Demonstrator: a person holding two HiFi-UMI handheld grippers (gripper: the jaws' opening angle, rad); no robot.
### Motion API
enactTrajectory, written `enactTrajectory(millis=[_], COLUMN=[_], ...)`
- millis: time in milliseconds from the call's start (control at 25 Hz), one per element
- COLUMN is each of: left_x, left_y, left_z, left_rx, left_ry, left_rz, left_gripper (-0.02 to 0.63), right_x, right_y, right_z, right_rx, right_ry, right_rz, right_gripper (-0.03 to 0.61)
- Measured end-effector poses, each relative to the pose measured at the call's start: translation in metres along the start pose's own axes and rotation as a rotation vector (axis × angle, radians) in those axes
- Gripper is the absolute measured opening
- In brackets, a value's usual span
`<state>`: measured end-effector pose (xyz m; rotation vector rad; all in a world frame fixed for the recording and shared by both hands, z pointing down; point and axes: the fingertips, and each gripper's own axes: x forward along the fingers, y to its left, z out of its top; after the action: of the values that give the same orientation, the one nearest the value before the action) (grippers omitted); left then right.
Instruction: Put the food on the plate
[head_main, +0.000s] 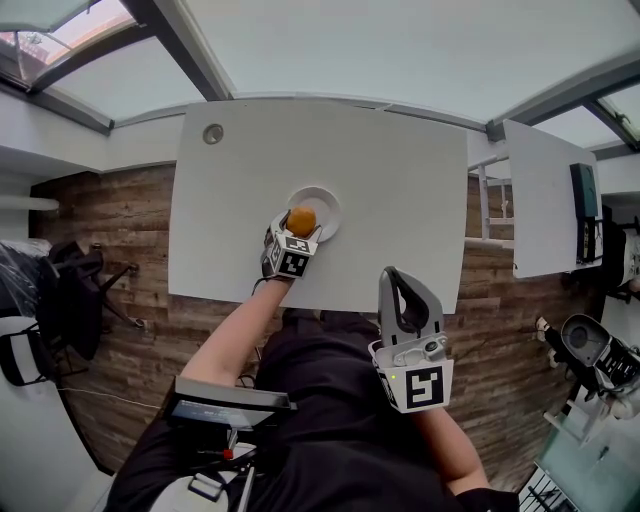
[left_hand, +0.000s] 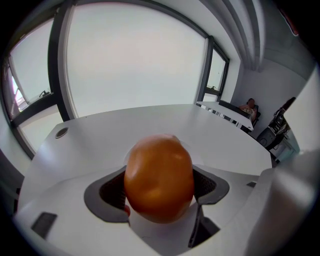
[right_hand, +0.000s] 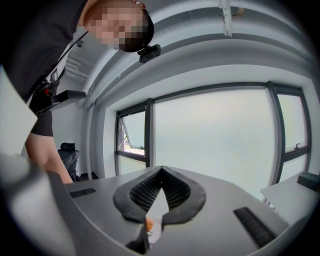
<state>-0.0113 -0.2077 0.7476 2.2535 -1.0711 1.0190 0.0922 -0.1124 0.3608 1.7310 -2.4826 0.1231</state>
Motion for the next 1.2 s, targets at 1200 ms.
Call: enactTrajectory(millis=[1200], left_x=[0.014], left_y=[-0.016], left_z=[0.02], left_rx=[0.001], left_ry=[0.008], left_rz=[-0.067], left_gripper=[0.354], right_x=[-0.019], right_y=[-0.025], right_z=[-0.004], right_rx=[0.011], right_ry=[0.013], right_rz=[-0.089], right_gripper=[-0.003])
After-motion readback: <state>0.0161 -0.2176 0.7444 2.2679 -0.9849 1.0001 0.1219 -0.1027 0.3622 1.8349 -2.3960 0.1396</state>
